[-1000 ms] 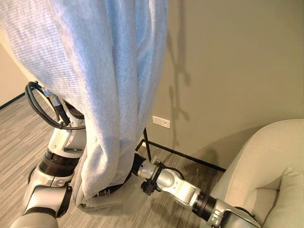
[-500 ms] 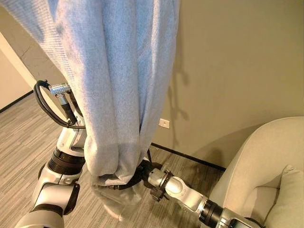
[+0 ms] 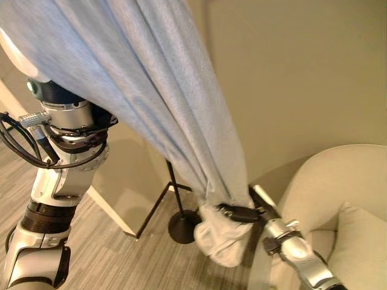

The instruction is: Hang the clothes on the sofa on the clothes rack.

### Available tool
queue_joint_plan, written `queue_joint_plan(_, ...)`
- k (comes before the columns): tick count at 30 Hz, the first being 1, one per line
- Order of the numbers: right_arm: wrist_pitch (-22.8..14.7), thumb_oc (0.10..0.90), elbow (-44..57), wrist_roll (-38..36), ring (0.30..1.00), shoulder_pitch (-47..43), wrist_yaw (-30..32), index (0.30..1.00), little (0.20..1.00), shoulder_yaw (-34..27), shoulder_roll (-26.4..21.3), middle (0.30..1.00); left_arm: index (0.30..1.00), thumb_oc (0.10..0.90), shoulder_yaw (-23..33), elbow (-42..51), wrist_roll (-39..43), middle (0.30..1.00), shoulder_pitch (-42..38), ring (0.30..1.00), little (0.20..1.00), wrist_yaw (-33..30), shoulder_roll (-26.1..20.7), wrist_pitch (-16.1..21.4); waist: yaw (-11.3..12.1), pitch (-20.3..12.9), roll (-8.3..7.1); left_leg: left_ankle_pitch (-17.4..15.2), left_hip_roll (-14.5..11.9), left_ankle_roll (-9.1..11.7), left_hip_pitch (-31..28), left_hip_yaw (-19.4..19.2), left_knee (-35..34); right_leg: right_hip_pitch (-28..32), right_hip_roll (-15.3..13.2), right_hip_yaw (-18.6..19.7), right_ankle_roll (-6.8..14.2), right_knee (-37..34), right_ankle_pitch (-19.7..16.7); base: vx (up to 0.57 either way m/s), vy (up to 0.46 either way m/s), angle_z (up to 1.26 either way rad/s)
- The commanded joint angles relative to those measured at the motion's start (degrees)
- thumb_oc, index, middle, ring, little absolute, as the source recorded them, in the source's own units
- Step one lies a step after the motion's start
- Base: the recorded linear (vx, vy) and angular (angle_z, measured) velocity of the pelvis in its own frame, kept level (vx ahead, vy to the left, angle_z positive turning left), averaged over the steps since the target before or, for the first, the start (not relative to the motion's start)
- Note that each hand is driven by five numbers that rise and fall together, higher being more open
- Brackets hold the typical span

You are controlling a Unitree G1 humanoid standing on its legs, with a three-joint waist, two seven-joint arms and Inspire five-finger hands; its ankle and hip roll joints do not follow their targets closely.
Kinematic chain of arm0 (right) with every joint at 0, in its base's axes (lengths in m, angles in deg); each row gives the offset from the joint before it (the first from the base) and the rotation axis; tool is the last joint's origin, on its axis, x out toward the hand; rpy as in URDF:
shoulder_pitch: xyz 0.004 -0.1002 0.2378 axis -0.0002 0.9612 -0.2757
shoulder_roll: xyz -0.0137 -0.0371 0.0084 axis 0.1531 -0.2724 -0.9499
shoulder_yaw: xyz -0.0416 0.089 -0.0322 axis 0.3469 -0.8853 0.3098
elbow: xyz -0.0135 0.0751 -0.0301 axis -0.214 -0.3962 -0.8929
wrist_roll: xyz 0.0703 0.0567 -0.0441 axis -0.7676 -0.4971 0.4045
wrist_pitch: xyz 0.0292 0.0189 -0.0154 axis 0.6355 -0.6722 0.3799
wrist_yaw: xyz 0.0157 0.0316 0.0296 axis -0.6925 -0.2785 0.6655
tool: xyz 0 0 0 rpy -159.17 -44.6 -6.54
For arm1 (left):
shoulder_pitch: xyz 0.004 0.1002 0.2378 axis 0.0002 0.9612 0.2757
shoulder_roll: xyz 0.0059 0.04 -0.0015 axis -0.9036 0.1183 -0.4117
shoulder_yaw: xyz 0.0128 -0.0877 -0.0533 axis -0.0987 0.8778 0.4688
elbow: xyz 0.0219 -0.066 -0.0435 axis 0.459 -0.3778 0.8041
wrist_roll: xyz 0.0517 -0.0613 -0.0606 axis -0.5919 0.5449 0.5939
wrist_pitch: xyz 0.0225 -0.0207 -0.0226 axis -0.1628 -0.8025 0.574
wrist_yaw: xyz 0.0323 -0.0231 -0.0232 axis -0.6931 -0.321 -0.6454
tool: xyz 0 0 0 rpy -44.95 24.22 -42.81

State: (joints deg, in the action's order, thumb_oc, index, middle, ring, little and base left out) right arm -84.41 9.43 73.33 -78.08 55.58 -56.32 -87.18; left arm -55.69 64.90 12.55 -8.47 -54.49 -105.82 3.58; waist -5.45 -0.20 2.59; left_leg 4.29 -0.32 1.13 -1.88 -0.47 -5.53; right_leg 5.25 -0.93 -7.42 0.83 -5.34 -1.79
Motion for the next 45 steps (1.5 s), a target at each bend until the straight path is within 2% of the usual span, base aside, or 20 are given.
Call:
queue_joint_plan(1,-4.8,0.400,5.7,10.0,0.300,-4.3,10.4,0.300,0.300,-2.6,-0.6,0.300,0.300,0.400,9.5,-4.5,2.7,0.300,-5.9,0.300,0.300,-3.2,-2.6,-3.3,0.8,-4.8,-2.52,-9.0,-0.6,0.8,-7.0,-7.0,0.5,-1.4,-2.0,2.5,5.4,0.3,1.6,-0.01,-0.009,-0.11)
queue_joint_plan(3,-3.9,0.400,7.3,16.0,0.300,-4.9,15.1,0.300,0.300,-6.3,-1.7,0.300,0.300,0.400,10.6,-4.0,2.1,0.300,-5.0,0.300,0.300,-3.3,-2.5,-3.2,0.7,-5.0,-2.66,-9.2,-0.6,0.6,-7.0,-7.1,0.5,-1.4,-1.8,2.9,5.4,0.3,1.5,0.00,-0.010,-0.09)
queue_joint_plan(4,-2.9,0.400,9.0,21.1,0.300,-6.3,19.5,0.300,0.300,-9.5,-2.3,0.300,0.300,0.400,11.2,-3.7,1.3,0.300,-4.3,0.300,0.300,-3.5,-2.4,-3.2,0.6,-5.3,-2.77,-9.2,-0.7,0.5,-7.1,-7.2,0.5,-1.4,-1.7,3.1,5.3,0.3,1.6,0.00,-0.010,-0.06)
queue_joint_plan(9,-1.4,0.400,11.3,28.1,0.300,-8.9,25.9,0.300,0.300,-12.6,-3.0,0.300,0.300,0.400,11.7,-3.7,0.4,0.300,-3.2,0.300,0.300,-3.9,-1.8,-3.1,0.8,-5.5,-2.91,-9.3,-0.8,0.3,-7.1,-7.0,0.5,-1.3,-1.5,3.2,5.2,0.4,1.7,0.00,-0.003,-0.01)
queue_joint_plan(10,-0.4,0.400,13.7,32.1,0.300,-11.6,28.8,0.300,0.300,-13.9,-3.8,0.300,0.300,0.400,11.7,-4.0,-0.4,0.300,-2.4,0.300,0.300,-4.3,-1.1,-3.2,1.0,-5.8,-3.10,-9.4,-0.9,0.3,-7.1,-6.8,0.5,-1.3,-1.4,3.1,5.1,0.4,1.9,0.00,0.000,0.00)
queue_joint_plan(13,0.0,0.400,14.2,34.1,0.300,-14.2,29.6,0.300,0.300,-13.8,-5.1,0.300,0.300,0.400,11.7,-4.9,-0.5,0.300,-1.7,0.300,0.300,-4.5,-0.9,-3.2,1.2,-5.9,-3.22,-9.4,-1.0,0.3,-7.2,-6.7,0.5,-1.1,-1.3,3.0,4.9,0.4,2.1,0.00,0.000,0.00)
queue_joint_plan(16,1.0,0.400,13.6,36.6,0.300,-19.5,29.8,0.300,0.300,-13.3,-8.9,0.300,0.300,0.400,12.0,-8.1,-0.3,0.300,0.2,0.300,0.300,-4.3,-1.3,-3.3,1.8,-6.1,-3.78,-9.5,-1.2,0.3,-7.3,-6.6,0.5,-1.0,-1.1,3.0,4.7,0.3,2.3,0.00,-0.008,-0.01)
queue_joint_plan(22,1.3,0.400,7.6,35.1,0.300,-30.9,29.2,0.300,0.300,-8.6,-14.9,0.300,0.300,0.400,12.4,-21.4,4.4,0.300,3.5,0.300,0.300,-3.8,-4.3,-3.9,2.6,-6.5,-4.63,-9.8,-2.1,0.9,-8.3,-6.6,0.7,-0.5,-0.2,3.6,4.2,0.3,3.0,0.02,-0.038,-0.01)
queue_joint_plan(25,1.2,0.400,4.0,34.2,0.300,-38.3,29.4,0.300,0.300,-3.8,-18.3,0.300,0.300,0.400,11.3,-28.2,6.7,0.300,2.5,0.300,0.300,-2.7,-8.2,-3.7,3.7,-4.5,-6.01,-10.5,-3.2,2.0,-4.4,-6.2,10.7,0.2,0.6,4.8,3.1,0.5,3.7,-0.04,-0.110,-0.05)
queue_joint_plan(26,1.3,0.400,3.0,33.6,0.300,-41.7,29.4,0.300,0.300,-2.1,-20.0,0.300,0.300,0.400,10.8,-29.8,8.4,0.300,1.6,0.300,0.300,-2.1,-9.3,-3.5,4.2,-2.7,-6.72,-10.4,-3.7,2.5,-0.8,-5.7,17.9,1.0,0.8,5.2,2.4,0.6,3.9,-0.13,-0.141,-0.11)
queue_joint_plan(28,2.1,0.400,0.3,33.0,0.300,-47.9,30.0,0.300,0.300,1.4,-23.1,0.300,0.300,0.400,8.3,-32.8,9.8,0.300,-1.1,0.300,0.300,-1.2,-10.9,-3.0,5.1,-0.2,-7.95,-6.7,-4.2,3.0,5.8,-4.4,28.4,1.2,0.8,5.0,1.3,0.6,3.5,-0.14,-0.117,-0.04)
queue_joint_plan(29,2.7,0.400,-0.9,32.9,0.300,-50.1,30.0,0.300,0.300,2.8,-24.5,0.300,0.300,0.400,6.9,-34.4,10.8,0.300,-2.1,0.300,0.300,-0.7,-11.1,-3.0,5.1,0.4,-8.18,-6.1,-4.6,2.6,8.4,-4.3,29.5,1.6,0.9,4.4,1.2,0.4,3.9,-0.05,-0.035,0.21)
queue_joint_plan(31,3.7,0.400,-2.3,32.2,0.300,-54.3,29.5,0.300,0.300,5.9,-26.0,0.300,0.300,0.400,5.1,-35.7,11.7,0.300,-4.0,0.300,0.300,-0.5,-11.2,-2.9,5.3,0.6,-8.33,-7.6,-4.1,1.8,11.4,-5.1,25.5,1.6,0.5,4.0,1.7,0.4,4.3,0.13,0.097,0.38)
queue_joint_plan(32,3.9,0.400,-2.0,33.2,0.300,-56.0,29.2,0.300,0.300,7.8,-27.5,0.300,0.300,0.400,5.1,-34.3,12.3,0.300,-2.4,0.300,0.300,-0.7,-11.2,-2.6,7.1,1.3,-8.05,-4.4,-3.0,2.0,14.5,-4.2,19.5,2.6,0.8,4.7,2.1,0.4,4.9,0.17,0.139,0.30)
queue_joint_plan(34,4.1,0.400,-2.6,33.0,0.300,-57.6,29.1,0.300,0.300,8.5,-28.1,0.300,0.300,0.400,5.8,-34.7,12.8,0.300,-2.2,0.300,0.300,-0.9,-11.5,-2.8,7.6,1.2,-7.55,-2.5,-2.7,2.6,14.8,-3.5,16.7,2.7,0.9,5.4,2.0,0.5,5.2,0.13,0.096,0.06)
queue_joint_plan(35,4.8,0.400,-3.5,33.4,0.300,-58.5,29.0,0.300,0.300,9.7,-28.0,0.300,0.300,0.400,5.5,-35.9,12.8,0.300,-3.2,0.300,0.300,-0.3,-12.3,-2.6,7.4,0.5,-7.04,-2.1,-2.7,2.5,12.2,-3.5,10.5,3.1,1.4,6.1,2.0,0.5,5.9,0.19,0.112,-0.20)
queue_joint_plan(36,5.2,0.400,-4.9,33.5,0.300,-58.4,28.8,0.300,0.300,10.1,-28.0,0.300,0.300,0.400,4.9,-36.8,13.5,0.300,-3.6,0.300,0.300,0.3,-12.4,-2.0,7.0,-0.1,-6.77,-1.6,-2.6,2.3,10.5,-4.0,8.3,3.5,1.6,6.2,2.2,0.5,6.5,0.24,0.140,-0.30)
queue_joint_plan(40,5.9,0.400,-5.1,33.1,0.300,-59.5,28.1,0.300,0.300,11.8,-28.2,0.300,0.300,0.400,3.0,-37.3,13.9,0.300,-5.1,0.300,0.300,0.6,-11.6,-2.0,6.2,-2.6,-6.66,-1.9,-1.3,1.7,6.2,-5.5,5.1,4.7,-0.6,5.8,2.9,1.7,7.7,0.24,0.141,-0.17)
queue_joint_plan(45,8.2,0.400,-6.4,34.0,0.300,-57.2,28.7,0.300,0.300,9.3,-29.2,0.300,0.300,0.400,4.4,-36.4,15.4,0.300,-5.1,0.300,0.300,0.6,-10.8,-2.6,5.9,-4.1,-5.98,-2.3,-0.1,0.4,1.9,-7.5,1.2,4.6,-2.5,6.4,4.3,3.8,7.9,0.19,0.121,-0.20)
